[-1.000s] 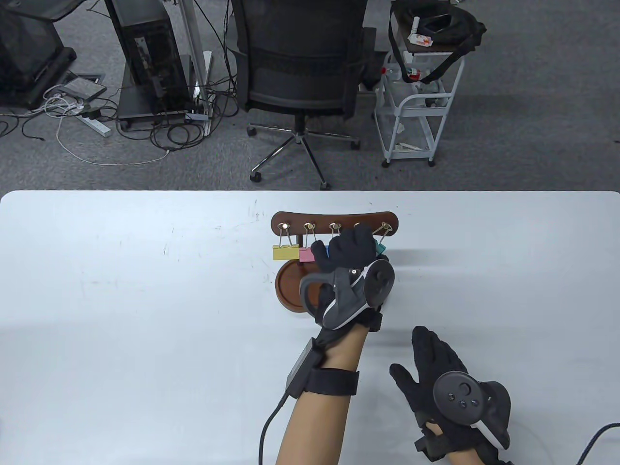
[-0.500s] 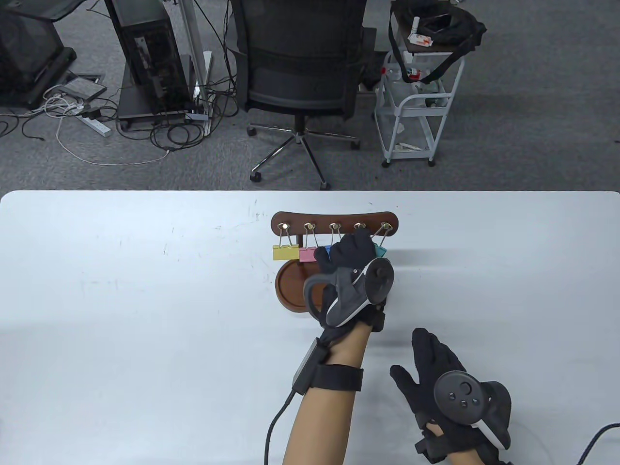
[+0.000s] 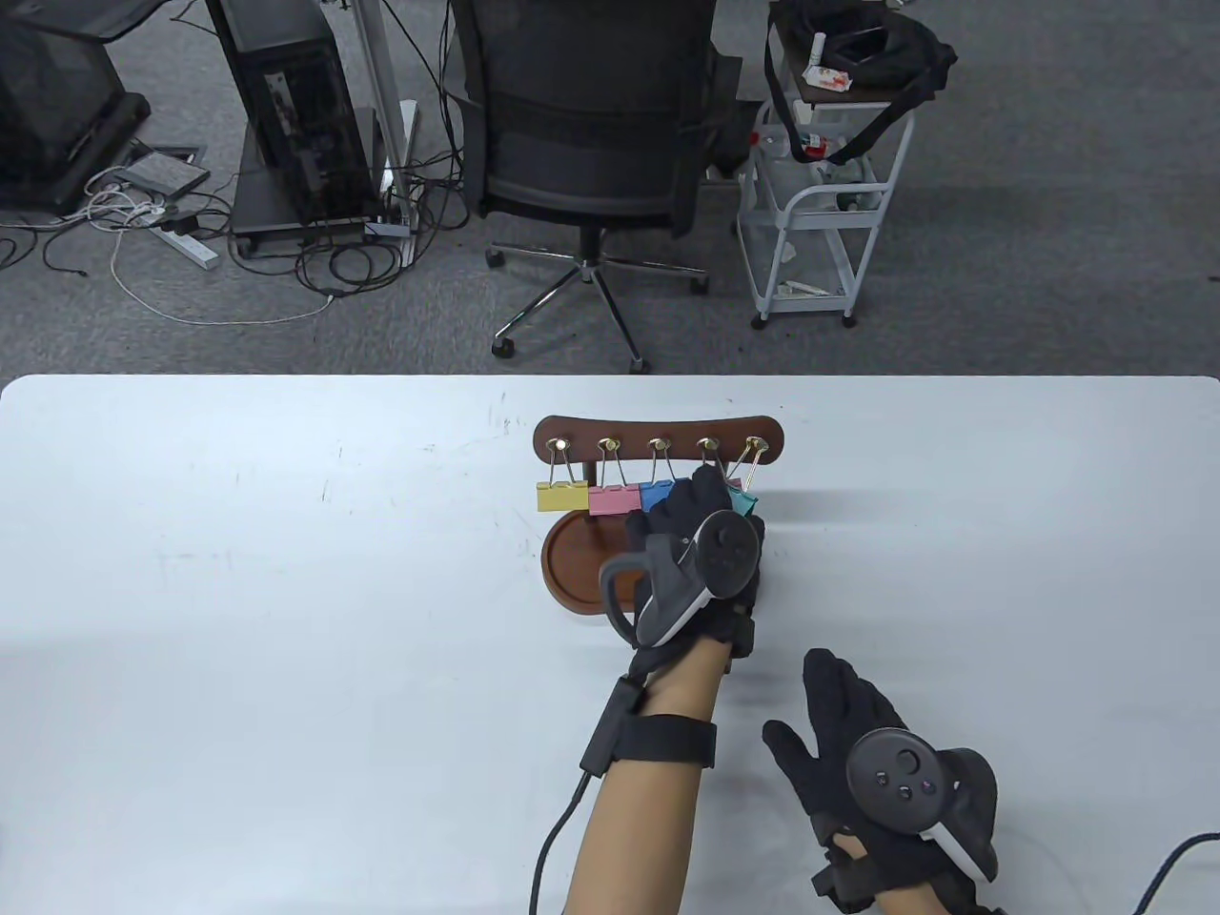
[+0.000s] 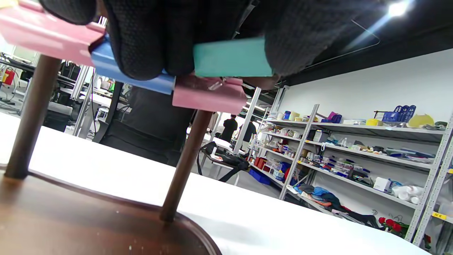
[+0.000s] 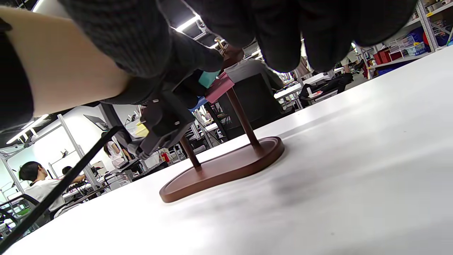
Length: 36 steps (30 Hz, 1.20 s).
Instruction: Hook binder clip onto key rack
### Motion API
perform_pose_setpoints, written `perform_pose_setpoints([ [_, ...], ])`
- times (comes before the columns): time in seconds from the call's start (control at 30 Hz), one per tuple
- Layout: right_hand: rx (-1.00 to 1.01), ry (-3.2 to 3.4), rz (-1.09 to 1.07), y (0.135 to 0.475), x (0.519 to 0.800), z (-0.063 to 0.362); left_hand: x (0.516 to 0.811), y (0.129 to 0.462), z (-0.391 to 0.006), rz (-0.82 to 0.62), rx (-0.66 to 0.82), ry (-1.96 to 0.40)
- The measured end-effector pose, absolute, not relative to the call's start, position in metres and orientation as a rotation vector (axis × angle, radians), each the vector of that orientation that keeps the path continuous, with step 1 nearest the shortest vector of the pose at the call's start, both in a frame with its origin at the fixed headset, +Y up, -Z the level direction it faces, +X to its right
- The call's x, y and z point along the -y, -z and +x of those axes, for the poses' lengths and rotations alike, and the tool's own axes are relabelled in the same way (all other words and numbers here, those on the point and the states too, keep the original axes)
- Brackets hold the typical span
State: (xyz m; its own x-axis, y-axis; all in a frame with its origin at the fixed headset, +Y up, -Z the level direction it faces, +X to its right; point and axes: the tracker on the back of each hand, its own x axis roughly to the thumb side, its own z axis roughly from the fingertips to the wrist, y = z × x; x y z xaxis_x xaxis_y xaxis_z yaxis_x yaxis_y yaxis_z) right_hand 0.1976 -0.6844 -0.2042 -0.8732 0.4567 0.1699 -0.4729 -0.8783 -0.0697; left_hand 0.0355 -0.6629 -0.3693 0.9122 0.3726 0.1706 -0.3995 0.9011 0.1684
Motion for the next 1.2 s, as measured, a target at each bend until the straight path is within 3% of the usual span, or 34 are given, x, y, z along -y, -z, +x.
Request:
perform_pose_setpoints([
  [0.37,0.136,-2.648,0.202,0.203,0.686,0.197,0.677,0.36,0.045,0.181,0.204,-0.373],
  [0.67,0.131,-2.642,0.206,0.203,0.687,0.196,0.686,0.36,0.051,0.075,0.246,-0.381],
  [1.2,0.116,-2.637,0.217,0.203,0.688,0.195,0.661,0.326,0.015,0.134,0.355,-0.292],
])
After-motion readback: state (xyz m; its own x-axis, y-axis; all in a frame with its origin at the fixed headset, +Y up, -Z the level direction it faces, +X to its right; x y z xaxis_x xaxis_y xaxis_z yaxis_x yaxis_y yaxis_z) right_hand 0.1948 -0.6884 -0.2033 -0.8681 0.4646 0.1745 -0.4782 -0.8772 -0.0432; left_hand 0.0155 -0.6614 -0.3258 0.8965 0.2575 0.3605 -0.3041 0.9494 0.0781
